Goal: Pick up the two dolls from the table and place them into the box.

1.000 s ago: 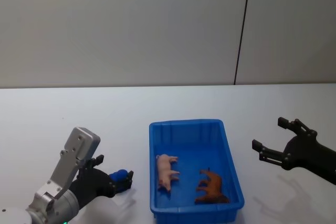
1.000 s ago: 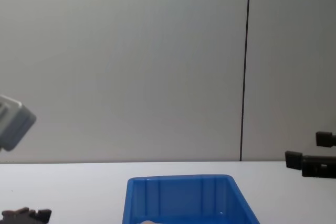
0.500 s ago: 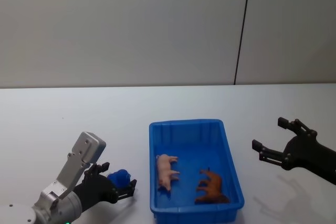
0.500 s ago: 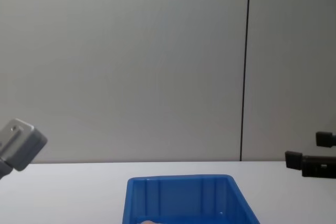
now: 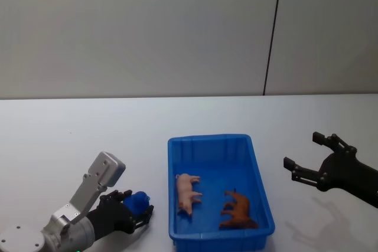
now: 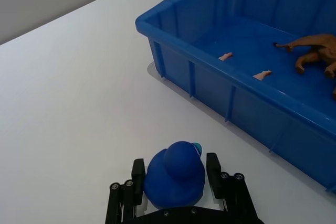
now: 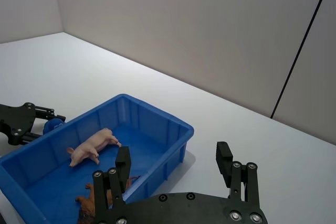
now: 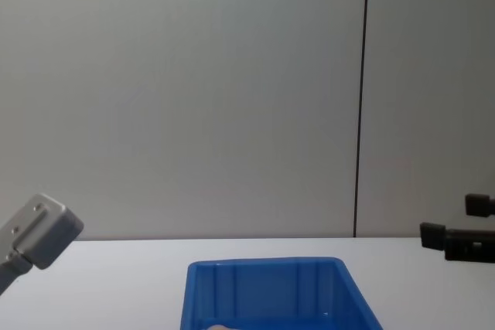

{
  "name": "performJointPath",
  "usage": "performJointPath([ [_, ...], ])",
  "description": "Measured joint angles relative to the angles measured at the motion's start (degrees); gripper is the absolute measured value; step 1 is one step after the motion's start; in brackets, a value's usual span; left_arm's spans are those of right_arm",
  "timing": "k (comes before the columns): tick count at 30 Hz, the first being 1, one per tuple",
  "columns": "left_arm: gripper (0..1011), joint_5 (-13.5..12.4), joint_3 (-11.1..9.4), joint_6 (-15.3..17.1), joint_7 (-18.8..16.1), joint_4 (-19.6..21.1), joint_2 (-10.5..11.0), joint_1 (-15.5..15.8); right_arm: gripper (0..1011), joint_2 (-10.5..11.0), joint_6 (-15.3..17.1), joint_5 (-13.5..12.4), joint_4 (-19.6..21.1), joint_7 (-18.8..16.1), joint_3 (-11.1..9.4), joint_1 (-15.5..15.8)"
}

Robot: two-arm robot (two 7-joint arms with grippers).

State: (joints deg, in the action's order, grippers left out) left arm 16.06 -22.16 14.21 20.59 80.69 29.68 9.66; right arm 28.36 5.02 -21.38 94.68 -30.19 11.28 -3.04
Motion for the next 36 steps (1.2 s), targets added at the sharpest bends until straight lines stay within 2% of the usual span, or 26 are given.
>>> performJointPath([
  [4, 641, -0.51, -0.06, -0.10, 0.65, -0.45, -0.11, 0.25, 1001, 0.00, 0.00, 0.00, 0.00, 0.00, 0.00, 0.00],
  [15, 555, -1.73, 0.08, -0.22, 0.96, 0.05, 0.09, 0.42, 1001, 0.00, 0.00, 0.00, 0.00, 0.00, 0.00, 0.00],
  [24, 498, -2.74, 0.82, -1.07, -0.02, 3.20, 0.32, 1.21, 1001, 0.00, 0.00, 0.00, 0.00, 0.00, 0.00, 0.00],
  [30, 457, -3.82, 1.06, -1.75, -0.33, 5.34, -0.43, 2.68, 1001, 0.00, 0.00, 0.00, 0.00, 0.00, 0.00, 0.00],
  [36, 424, -4.98, 0.77, -2.35, 0.00, 6.62, -2.20, 4.70, 1001, 0.00, 0.00, 0.01, 0.00, 0.00, 0.00, 0.00],
])
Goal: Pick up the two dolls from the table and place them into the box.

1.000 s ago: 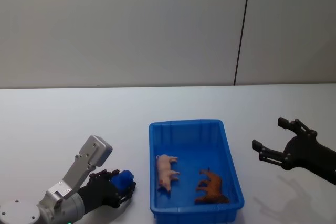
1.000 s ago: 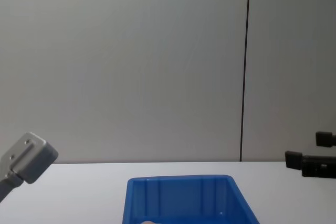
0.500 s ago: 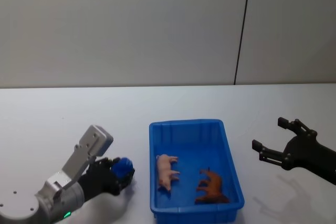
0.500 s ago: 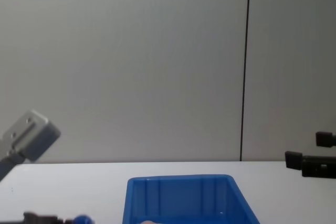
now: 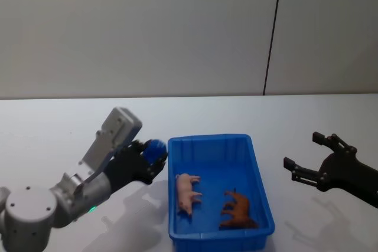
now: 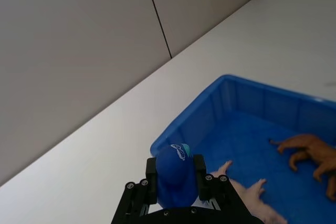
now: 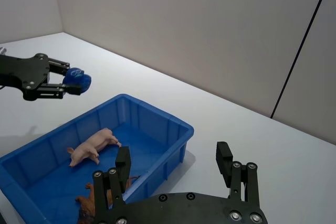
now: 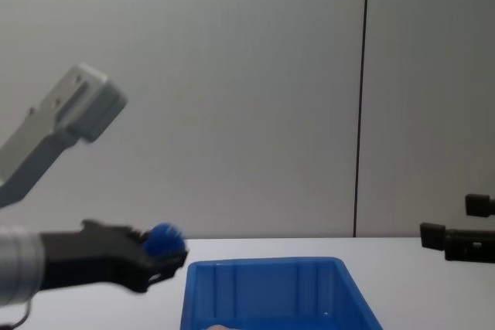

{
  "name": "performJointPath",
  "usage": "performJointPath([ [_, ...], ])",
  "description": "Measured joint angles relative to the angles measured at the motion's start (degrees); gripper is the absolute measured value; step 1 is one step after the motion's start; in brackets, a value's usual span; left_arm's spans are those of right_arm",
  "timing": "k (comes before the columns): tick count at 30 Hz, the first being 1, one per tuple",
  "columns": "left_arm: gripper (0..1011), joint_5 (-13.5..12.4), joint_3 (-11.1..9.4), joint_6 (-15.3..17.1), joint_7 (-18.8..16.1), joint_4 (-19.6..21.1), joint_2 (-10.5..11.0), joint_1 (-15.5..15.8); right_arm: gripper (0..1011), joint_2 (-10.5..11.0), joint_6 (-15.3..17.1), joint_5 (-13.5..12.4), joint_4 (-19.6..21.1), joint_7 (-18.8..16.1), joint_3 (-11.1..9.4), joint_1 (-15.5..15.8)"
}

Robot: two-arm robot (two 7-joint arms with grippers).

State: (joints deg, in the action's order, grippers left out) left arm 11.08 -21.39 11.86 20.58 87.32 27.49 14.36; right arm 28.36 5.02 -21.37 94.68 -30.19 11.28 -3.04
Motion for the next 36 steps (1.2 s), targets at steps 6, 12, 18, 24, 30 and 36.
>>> performJointPath([
  [6, 386, -0.84, -0.97, -0.62, 0.85, 0.26, -2.23, 1.80, 1001, 0.00, 0.00, 0.00, 0.00, 0.00, 0.00, 0.00],
  [12, 442, -1.35, -2.29, -1.30, 1.62, -0.05, -4.64, 3.29, 1001, 0.00, 0.00, 0.00, 0.00, 0.00, 0.00, 0.00],
  [18, 653, -1.43, -3.58, -1.86, 1.85, -0.66, -6.75, 4.11, 1001, 0.00, 0.00, 0.00, 0.00, 0.00, 0.00, 0.00],
  [24, 809, -1.46, -4.31, -2.40, 1.76, -0.93, -7.88, 4.46, 1001, 0.00, 0.00, 0.00, 0.00, 0.00, 0.00, 0.00],
  [30, 987, -1.49, -4.61, -3.13, 0.43, -0.81, -8.50, 4.58, 1001, 0.00, 0.00, 0.00, 0.00, 0.00, 0.00, 0.00],
  [36, 1000, -1.43, -4.49, -4.16, -1.69, -0.05, -8.35, 4.22, 1001, 0.00, 0.00, 0.00, 0.00, 0.00, 0.00, 0.00],
])
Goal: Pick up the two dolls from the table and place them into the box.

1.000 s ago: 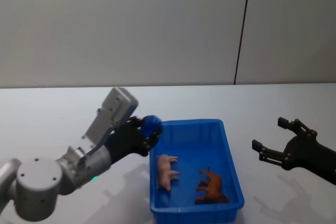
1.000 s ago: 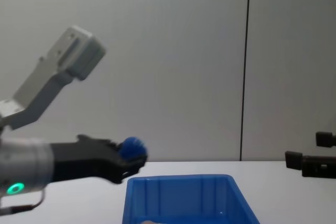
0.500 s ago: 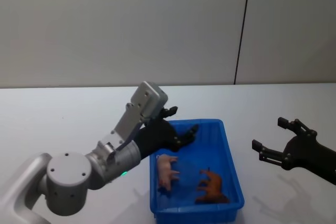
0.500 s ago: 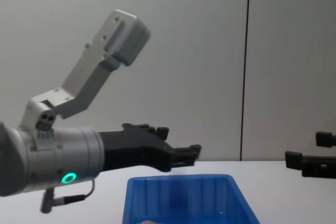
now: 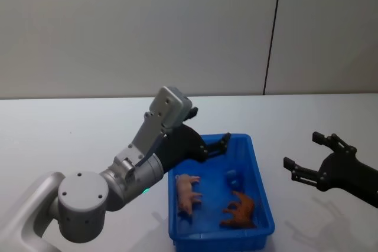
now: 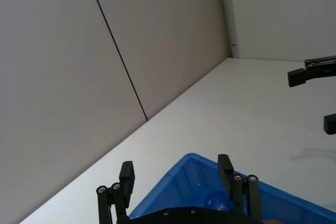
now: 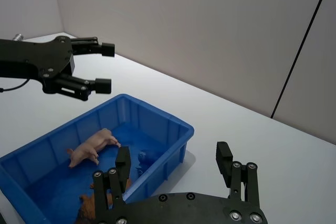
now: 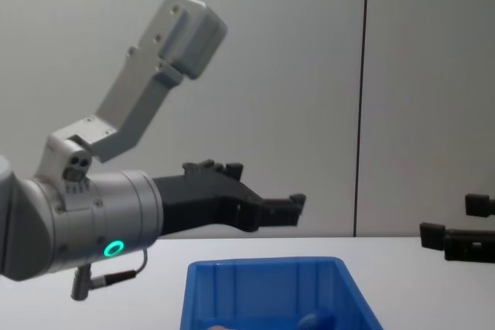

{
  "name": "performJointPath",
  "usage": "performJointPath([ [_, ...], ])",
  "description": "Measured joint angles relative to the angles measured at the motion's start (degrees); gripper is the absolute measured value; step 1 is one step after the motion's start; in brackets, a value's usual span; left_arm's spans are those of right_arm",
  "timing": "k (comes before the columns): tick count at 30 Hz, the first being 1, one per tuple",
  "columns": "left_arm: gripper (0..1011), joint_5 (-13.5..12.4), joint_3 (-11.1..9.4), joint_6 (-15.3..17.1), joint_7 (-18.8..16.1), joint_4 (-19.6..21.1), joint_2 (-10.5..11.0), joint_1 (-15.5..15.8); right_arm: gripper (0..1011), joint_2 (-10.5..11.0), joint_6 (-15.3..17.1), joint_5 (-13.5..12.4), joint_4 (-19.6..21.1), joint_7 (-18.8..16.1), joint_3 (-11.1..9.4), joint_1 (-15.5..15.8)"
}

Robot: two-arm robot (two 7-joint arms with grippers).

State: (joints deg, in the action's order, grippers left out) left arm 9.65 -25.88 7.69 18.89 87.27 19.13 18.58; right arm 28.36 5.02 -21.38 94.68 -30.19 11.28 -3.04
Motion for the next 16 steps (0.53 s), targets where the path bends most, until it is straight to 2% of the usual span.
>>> performJointPath([
  [6, 1000, 0.44, 0.55, -1.33, -2.58, 1.11, 0.52, -0.64, 1001, 0.00, 0.00, 0.00, 0.00, 0.00, 0.00, 0.00],
  [16, 1000, 0.80, 0.97, -2.41, -4.46, 1.93, 0.95, -1.15, 1001, 0.00, 0.00, 0.00, 0.00, 0.00, 0.00, 0.00],
])
